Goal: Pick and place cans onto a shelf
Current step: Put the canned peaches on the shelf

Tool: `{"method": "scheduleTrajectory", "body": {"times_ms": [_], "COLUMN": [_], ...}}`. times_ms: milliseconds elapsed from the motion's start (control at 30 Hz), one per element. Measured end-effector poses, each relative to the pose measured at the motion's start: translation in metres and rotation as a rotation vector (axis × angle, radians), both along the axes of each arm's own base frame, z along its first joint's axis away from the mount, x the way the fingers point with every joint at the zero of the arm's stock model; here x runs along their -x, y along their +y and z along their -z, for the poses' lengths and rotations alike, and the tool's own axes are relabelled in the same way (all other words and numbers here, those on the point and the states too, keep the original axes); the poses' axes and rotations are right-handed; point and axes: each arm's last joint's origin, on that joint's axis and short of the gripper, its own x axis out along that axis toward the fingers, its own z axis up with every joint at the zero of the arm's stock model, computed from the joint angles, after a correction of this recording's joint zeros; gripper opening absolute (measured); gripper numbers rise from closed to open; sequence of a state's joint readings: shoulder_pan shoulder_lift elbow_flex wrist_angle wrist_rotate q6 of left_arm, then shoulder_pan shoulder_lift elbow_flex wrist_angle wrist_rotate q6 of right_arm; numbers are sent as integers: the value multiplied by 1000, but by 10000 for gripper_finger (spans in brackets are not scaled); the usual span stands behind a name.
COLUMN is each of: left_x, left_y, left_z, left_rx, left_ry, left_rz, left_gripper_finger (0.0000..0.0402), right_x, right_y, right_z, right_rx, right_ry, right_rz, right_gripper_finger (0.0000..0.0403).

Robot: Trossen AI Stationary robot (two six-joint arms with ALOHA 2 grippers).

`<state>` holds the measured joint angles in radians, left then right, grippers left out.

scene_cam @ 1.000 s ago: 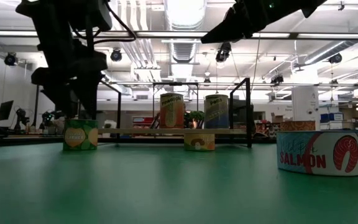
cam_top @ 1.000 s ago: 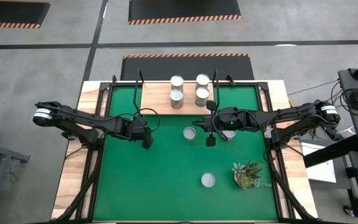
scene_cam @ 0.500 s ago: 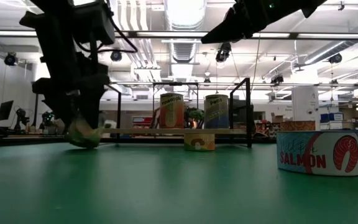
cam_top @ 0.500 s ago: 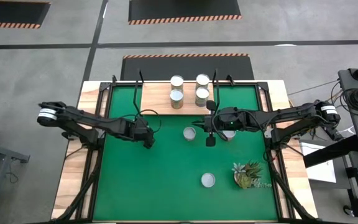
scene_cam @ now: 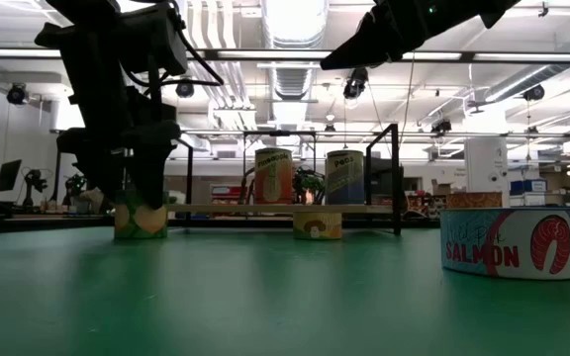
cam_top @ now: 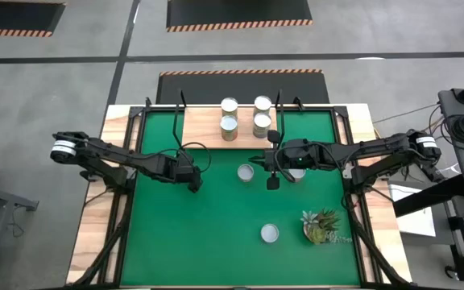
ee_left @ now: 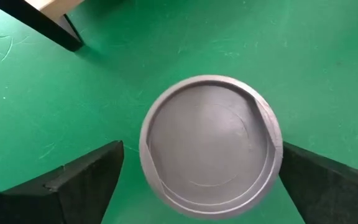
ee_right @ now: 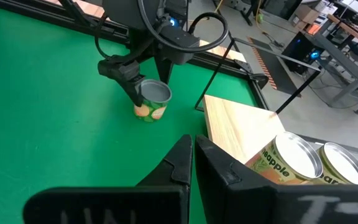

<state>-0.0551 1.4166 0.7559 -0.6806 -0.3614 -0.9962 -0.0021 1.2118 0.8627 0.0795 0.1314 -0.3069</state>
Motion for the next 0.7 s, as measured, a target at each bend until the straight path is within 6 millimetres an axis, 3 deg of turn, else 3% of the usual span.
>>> {"method": "scheduleTrajectory", "body": {"times_ms": [433, 567, 700], "left_x": [-3, -24, -40], "left_y": [-1, -5, -1], "left_z": [-5, -37, -90], "left_rx": [16, 56, -67], "left_ry": [-7, -62, -82], "left_rz": [28, 240, 384], "left_gripper_finger": [283, 271, 281], "right_x": [0, 0, 0], "right_y": [0, 0, 0], "right_z": [0, 0, 0], "right_rx": [0, 0, 2], "right_ry": [0, 0, 1], "right_rz": [0, 0, 0], "right_gripper_finger": [9, 9, 9]}}
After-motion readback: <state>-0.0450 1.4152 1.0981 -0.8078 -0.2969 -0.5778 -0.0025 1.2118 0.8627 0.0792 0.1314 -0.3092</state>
